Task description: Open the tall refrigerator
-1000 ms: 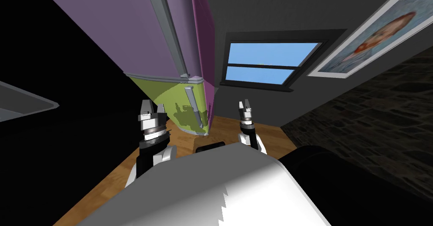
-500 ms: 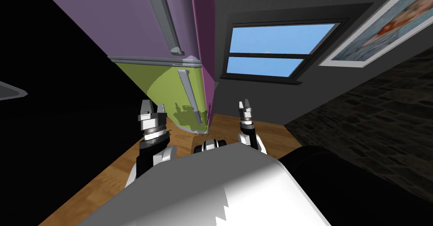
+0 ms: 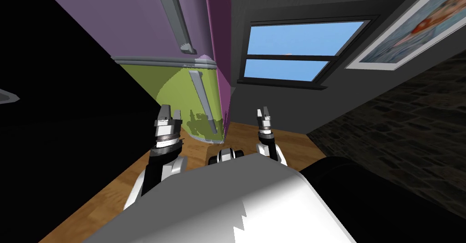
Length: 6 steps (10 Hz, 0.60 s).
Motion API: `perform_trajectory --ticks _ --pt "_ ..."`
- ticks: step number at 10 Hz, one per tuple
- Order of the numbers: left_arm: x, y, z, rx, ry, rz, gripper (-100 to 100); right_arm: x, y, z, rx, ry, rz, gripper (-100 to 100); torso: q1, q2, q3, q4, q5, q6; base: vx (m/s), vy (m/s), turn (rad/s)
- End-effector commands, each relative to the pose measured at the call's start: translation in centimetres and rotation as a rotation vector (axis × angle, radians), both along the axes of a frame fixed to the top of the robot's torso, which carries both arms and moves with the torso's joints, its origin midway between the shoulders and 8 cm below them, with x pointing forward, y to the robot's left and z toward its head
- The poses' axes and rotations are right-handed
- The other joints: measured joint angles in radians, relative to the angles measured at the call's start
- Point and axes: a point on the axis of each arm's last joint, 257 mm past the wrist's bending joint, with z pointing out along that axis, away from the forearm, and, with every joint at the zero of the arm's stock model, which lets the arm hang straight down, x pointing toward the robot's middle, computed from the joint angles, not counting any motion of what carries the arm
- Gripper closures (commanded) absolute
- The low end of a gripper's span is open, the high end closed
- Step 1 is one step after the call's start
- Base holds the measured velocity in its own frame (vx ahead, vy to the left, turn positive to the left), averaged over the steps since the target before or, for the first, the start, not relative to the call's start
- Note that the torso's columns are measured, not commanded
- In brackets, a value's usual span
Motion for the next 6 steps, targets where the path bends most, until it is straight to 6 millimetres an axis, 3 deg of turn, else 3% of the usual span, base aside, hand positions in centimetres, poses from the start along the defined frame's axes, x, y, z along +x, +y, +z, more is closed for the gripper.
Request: perform_trajectory --ticks 1,6 --pt "0.9 -0.8 0.7 0.042 0.010 -0.016 -100 0.0 0.0 0.0 0.000 0.000 0.000 0 0.000 0.000 0.000 0.000 0.000 0.000 0.022 -0.001 -0.008" --pt "2.7 -2.0 3.2 0.079 0.008 -0.022 -100 0.0 0.0 0.0 0.000 0.000 0.000 0 0.000 0.001 0.000 0.000 0.000 0.000 0.023 -0.002 -0.008"
